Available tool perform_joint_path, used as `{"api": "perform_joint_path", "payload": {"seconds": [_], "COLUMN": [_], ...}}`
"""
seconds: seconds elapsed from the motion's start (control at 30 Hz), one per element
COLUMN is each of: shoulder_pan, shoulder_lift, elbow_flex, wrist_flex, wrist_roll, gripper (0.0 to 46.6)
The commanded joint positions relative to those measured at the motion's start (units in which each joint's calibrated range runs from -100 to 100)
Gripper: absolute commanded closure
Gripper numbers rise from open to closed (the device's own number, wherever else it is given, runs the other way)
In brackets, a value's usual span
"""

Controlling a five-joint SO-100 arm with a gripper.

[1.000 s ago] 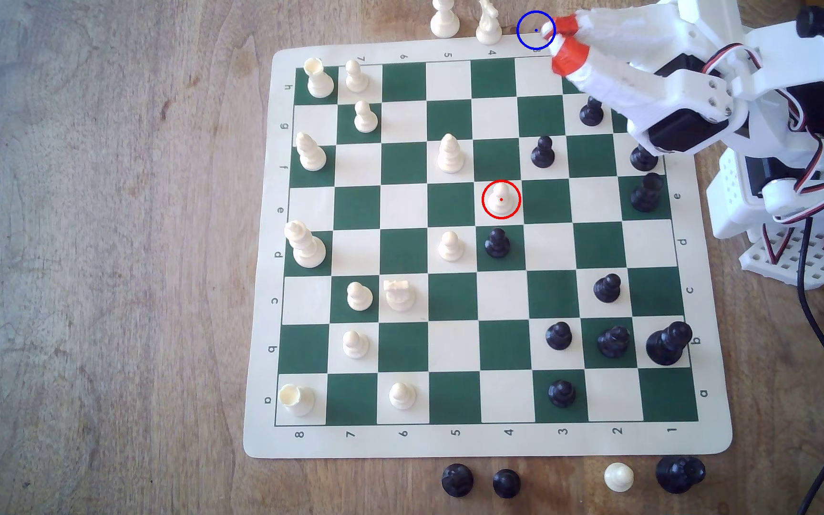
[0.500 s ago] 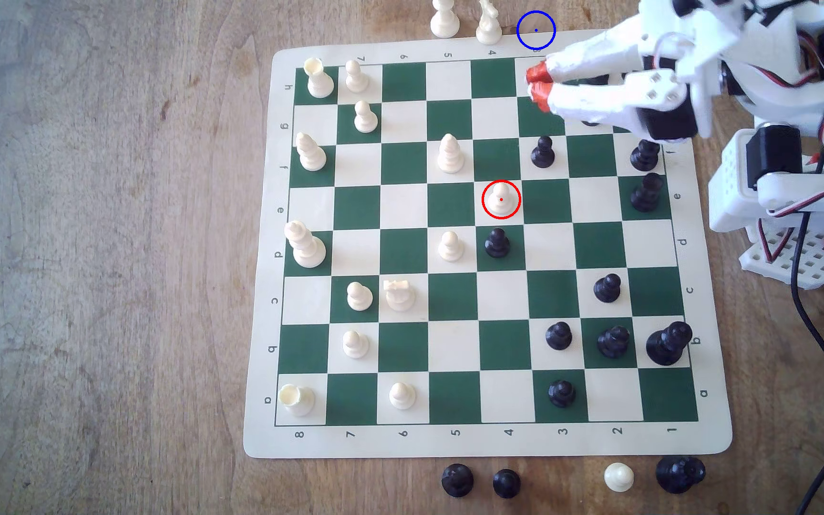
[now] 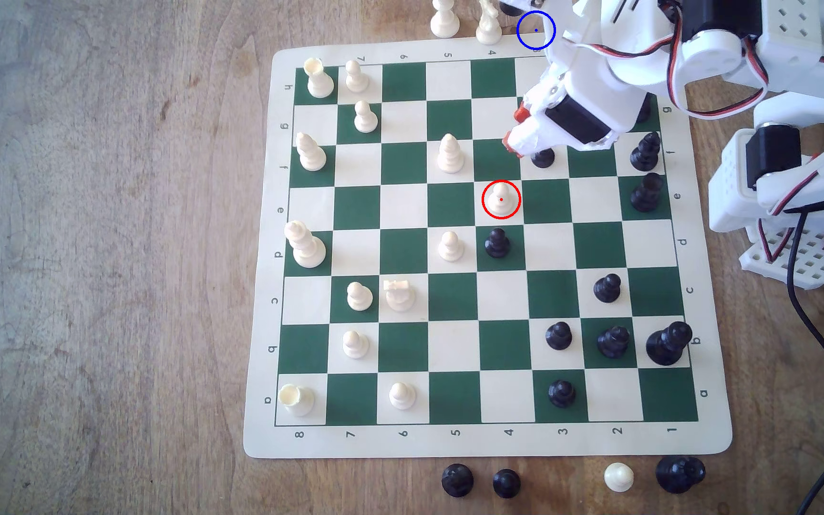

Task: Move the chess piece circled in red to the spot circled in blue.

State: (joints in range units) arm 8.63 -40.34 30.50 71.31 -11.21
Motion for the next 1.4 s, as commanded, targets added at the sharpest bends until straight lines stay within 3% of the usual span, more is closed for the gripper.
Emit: {"api": "perform_joint_path", "payload": {"seconds": [0.0,0.13,0.27,0.73,1.37], "shoulder_pan": [-0.30,0.01,0.25,1.27,0.95], "shoulder_lift": [4.69,9.27,12.33,20.22,28.54], "elbow_flex": [-4.66,-3.67,-0.58,1.32,3.50], "wrist_flex": [0.43,-0.88,-5.30,-9.89,-14.72], "wrist_roll": [-0.68,-1.22,-2.05,-4.05,-4.35], "gripper": [36.0,35.5,31.5,32.2,33.4]}}
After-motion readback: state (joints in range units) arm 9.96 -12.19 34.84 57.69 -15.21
